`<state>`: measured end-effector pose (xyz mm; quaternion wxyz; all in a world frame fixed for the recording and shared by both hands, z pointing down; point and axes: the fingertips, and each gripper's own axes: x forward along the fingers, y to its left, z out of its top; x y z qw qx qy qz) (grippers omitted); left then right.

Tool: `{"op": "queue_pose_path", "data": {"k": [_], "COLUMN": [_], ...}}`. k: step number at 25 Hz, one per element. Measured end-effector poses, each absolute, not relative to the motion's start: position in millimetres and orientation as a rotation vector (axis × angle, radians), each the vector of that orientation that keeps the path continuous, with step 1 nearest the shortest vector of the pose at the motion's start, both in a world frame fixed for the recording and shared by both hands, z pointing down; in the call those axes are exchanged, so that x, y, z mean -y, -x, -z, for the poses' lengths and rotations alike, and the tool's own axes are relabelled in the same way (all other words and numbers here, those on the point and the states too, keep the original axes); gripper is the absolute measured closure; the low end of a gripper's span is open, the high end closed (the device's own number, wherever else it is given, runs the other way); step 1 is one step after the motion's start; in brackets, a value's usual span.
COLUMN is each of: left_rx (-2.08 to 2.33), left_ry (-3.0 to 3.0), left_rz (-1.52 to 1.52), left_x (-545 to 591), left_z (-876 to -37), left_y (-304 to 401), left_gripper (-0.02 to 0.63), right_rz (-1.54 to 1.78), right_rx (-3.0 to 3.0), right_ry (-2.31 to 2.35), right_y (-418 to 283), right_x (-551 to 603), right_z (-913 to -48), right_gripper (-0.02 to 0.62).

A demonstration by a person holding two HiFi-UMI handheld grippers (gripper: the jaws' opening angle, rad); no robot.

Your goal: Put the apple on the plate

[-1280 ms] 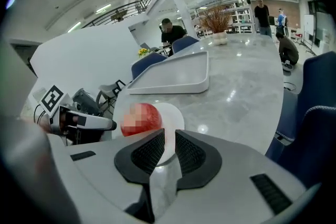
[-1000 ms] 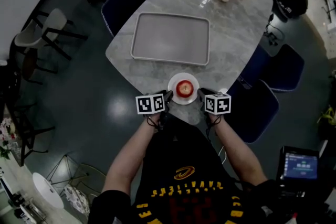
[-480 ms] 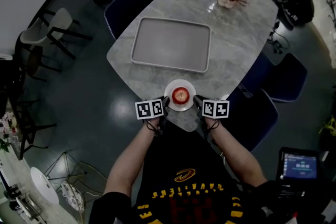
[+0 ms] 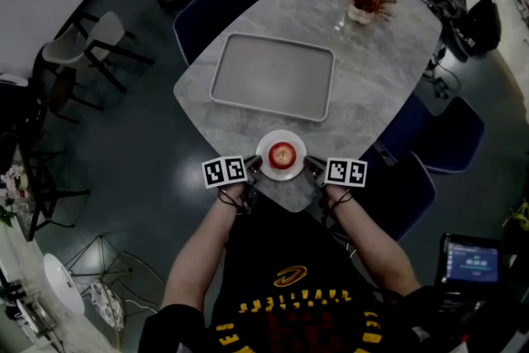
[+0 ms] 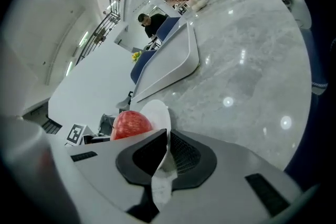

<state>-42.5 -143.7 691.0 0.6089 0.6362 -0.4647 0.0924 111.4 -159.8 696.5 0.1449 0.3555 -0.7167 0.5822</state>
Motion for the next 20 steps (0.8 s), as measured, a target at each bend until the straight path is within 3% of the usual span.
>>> {"op": "queue_pose_path", "data": {"k": [20], "left_rx": [0.904], "left_ry": [-1.572], "left_rz": [-0.038], "left_x": [248], "left_z": [-614], "left_y": [73], "left_gripper": [0.572], "right_rz": [-1.849], "right_rx": [2.228], "right_ry": [-1.061], "right_y": [-83], "right_x": [258], "right_z": [-605], "right_gripper": [0.571]}}
